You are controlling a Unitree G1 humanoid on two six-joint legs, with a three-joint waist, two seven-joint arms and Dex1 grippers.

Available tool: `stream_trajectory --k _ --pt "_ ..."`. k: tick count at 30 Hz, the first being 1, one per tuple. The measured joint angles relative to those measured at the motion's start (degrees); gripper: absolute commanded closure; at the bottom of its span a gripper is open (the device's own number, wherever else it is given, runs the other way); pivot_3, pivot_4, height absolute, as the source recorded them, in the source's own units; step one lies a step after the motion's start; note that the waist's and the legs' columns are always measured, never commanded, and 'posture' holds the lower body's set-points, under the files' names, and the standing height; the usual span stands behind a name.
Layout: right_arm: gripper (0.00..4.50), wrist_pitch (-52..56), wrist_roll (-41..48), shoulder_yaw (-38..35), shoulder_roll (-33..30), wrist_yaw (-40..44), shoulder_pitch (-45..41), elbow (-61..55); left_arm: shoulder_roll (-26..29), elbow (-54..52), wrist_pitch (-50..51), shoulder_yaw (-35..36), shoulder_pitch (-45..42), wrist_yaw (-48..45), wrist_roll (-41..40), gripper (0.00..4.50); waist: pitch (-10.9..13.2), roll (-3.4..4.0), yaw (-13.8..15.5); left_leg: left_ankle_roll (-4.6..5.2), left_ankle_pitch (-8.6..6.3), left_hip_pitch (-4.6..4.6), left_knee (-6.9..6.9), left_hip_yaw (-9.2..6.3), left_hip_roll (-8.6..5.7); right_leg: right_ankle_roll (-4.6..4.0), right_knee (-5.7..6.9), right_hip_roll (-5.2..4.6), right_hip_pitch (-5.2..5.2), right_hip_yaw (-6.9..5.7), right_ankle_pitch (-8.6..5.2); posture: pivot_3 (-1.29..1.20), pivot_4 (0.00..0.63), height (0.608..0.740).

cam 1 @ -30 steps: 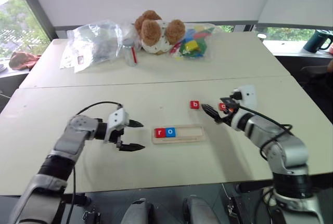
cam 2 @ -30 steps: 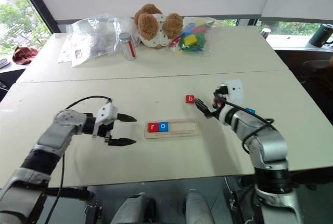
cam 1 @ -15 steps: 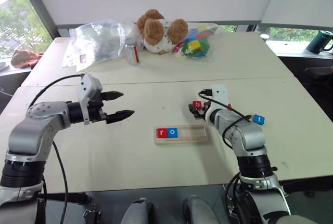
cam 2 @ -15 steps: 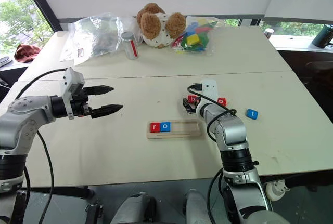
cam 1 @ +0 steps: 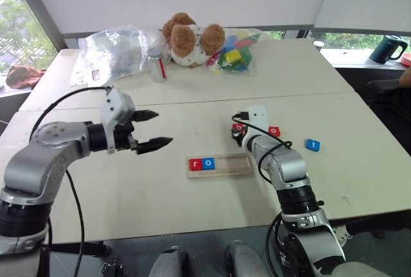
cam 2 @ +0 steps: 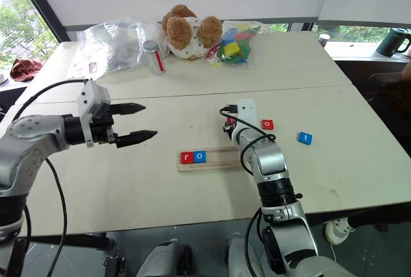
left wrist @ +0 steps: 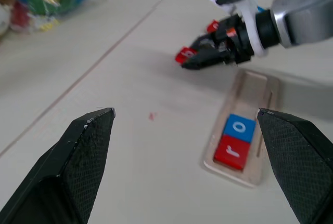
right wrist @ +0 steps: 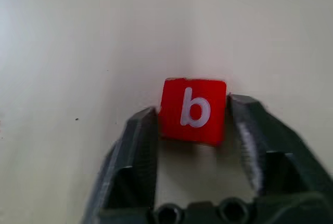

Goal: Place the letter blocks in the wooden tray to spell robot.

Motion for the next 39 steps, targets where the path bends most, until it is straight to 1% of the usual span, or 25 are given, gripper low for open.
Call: stream_trajectory --k 3,6,7,9,11,12,14,17,20,25,27,28,32,34,37,38,39 --pt "3.35 -0.5 -0.5 -0.3 0.4 -0.5 -0.1 0.5 0.8 0.0 -0.1 -1.3 -0.1 -1.2 0.1 0.00 0.0 0.00 0.0 0.00 0.00 0.03 0.03 0.01 -0.01 0.00 0.00 -0.01 0.05 0.02 0.00 0.00 0.150 0.740" --pt "3.35 -1.9 -2.1 -0.1 -1.3 -0.7 0.2 0.2 0.4 0.0 -0.9 -3.1 -0.6 -1.6 0.2 0.00 0.0 0.01 0.4 0.00 0.00 0.01 0.04 0.00 -0.03 0.00 -0.01 -0.04 0.06 0.01 0.00 0.00 0.150 0.740" --pt "3.35 -1.8 -2.3 -0.3 -2.6 -0.4 1.2 -1.7 -0.1 0.0 -0.9 -3.9 -1.0 -1.8 0.1 0.00 0.0 0.02 0.6 0.01 0.00 -0.02 0.04 -0.01 -0.03 0.00 -0.02 -0.04 0.04 0.00 0.00 0.00 0.150 0.740" --pt "3.35 0.9 -2.3 -1.4 -6.4 0.6 5.4 -11.1 -1.4 -0.3 -1.0 -6.1 -1.9 -2.7 0.0 0.00 0.0 0.04 1.5 0.02 -0.02 -0.11 0.02 -0.04 -0.03 0.00 -0.04 -0.02 -0.04 0.00 0.00 0.00 0.150 0.740" --pt "3.35 5.8 -2.2 -3.7 -8.4 0.7 9.2 -20.8 -2.3 -0.4 -1.1 -8.4 -2.3 -3.9 0.0 0.00 0.0 0.03 1.7 0.02 -0.02 -0.26 0.01 -0.04 -0.02 0.00 -0.06 -0.02 -0.13 0.00 0.00 0.00 0.150 0.740" --pt "3.35 9.5 -2.1 -6.0 -7.9 0.4 11.6 -26.4 -2.9 -0.3 -1.7 -10.1 -2.8 -4.4 0.5 0.00 0.0 0.03 1.8 0.04 -0.03 -0.31 0.00 -0.05 -0.02 0.00 -0.07 -0.01 -0.13 -0.01 0.00 0.00 0.150 0.740" --pt "3.35 15.9 -1.7 -8.3 -6.9 0.0 17.2 -35.4 -3.8 0.2 -3.3 -12.7 -3.4 -5.4 1.7 0.00 0.0 0.02 1.8 0.15 -0.09 -0.31 0.04 -0.05 -0.02 0.00 -0.12 0.00 -0.14 -0.01 0.00 0.00 0.150 0.740" --pt "3.35 24.9 -1.8 -10.4 -2.4 -1.5 23.3 -44.8 -6.6 3.0 -4.9 -15.3 -6.0 -6.3 3.2 0.00 0.0 0.02 1.5 0.17 -0.08 -0.26 0.17 0.04 -0.03 0.00 -0.08 0.04 -0.11 0.07 0.00 0.00 0.150 0.740" --pt "3.35 29.7 -2.7 -11.4 1.8 -3.7 24.4 -47.7 -7.5 4.7 -6.3 -17.1 -7.5 -7.6 4.4 0.00 0.0 0.02 1.4 0.17 -0.08 0.10 0.15 0.07 -0.04 0.00 0.04 0.07 0.12 0.11 0.00 0.00 0.150 0.740" --pt "3.35 29.6 -4.5 -14.1 4.5 -5.5 22.3 -45.0 -8.4 7.6 -8.2 -18.5 -7.7 -9.0 6.6 0.00 0.0 0.02 1.5 0.16 -0.08 0.14 0.13 0.05 -0.02 -0.01 0.03 0.21 0.18 0.09 -0.01 0.00 0.150 0.740" --pt "2.32 29.0 -4.7 -15.2 5.4 -5.8 21.9 -43.2 -8.8 8.3 -8.5 -18.9 -7.8 -9.3 7.1 0.00 0.0 0.02 1.7 0.16 -0.08 0.12 0.13 0.04 -0.02 -0.01 0.01 0.21 0.17 0.08 -0.01 0.00 0.150 0.740" --pt "2.03 28.7 -4.7 -15.8 5.9 -5.9 22.0 -42.4 -9.1 8.9 -8.6 -18.9 -7.8 -9.4 7.5 0.00 0.0 0.02 1.7 0.16 -0.08 0.12 0.10 0.04 -0.02 0.00 0.00 0.21 0.17 0.09 -0.01 0.00 0.150 0.740" --pt "0.07 28.0 -4.9 -17.0 6.5 -5.9 22.0 -41.8 -9.9 9.3 -8.8 -19.0 -8.3 -9.4 7.7 0.00 0.0 0.02 1.6 0.16 -0.08 0.10 0.11 0.05 -0.02 0.00 -0.02 0.18 0.15 0.10 -0.01 0.00 0.150 0.740" --pt "0.07 28.3 -4.9 -17.1 5.8 -5.6 21.8 -41.8 -10.0 9.3 -8.9 -19.0 -8.4 -9.4 7.7 0.00 0.0 0.02 1.6 0.16 -0.08 0.11 0.11 0.05 -0.02 0.00 -0.01 0.13 0.16 0.10 -0.01 0.00 0.150 0.740" --pt "0.07 29.8 -4.5 -17.0 1.7 -3.7 20.8 -41.8 -9.9 9.6 -8.9 -18.9 -8.4 -9.3 7.8 0.00 0.0 0.03 1.6 0.16 -0.08 0.10 0.11 0.05 -0.03 0.00 -0.01 0.14 0.16 0.09 -0.01 0.00 0.150 0.740" --pt "0.07 29.4 -3.6 -16.5 -1.7 -1.2 20.3 -41.8 -9.7 9.9 -9.0 -18.9 -8.4 -9.5 7.9 0.00 0.0 0.04 1.6 0.17 -0.08 0.09 0.12 0.06 -0.03 0.00 -0.03 0.17 0.16 0.09 -0.01 0.00 0.150 0.740" --pt "0.07 27.2 -2.0 -15.0 -8.0 3.3 20.2 -42.0 -9.4 10.2 -9.5 -18.9 -8.4 -10.0 8.0 0.00 0.1 0.08 1.6 0.17 -0.08 0.09 0.13 0.08 -0.05 0.00 -0.05 0.17 0.16 0.07 -0.01 0.00 0.150 0.740"
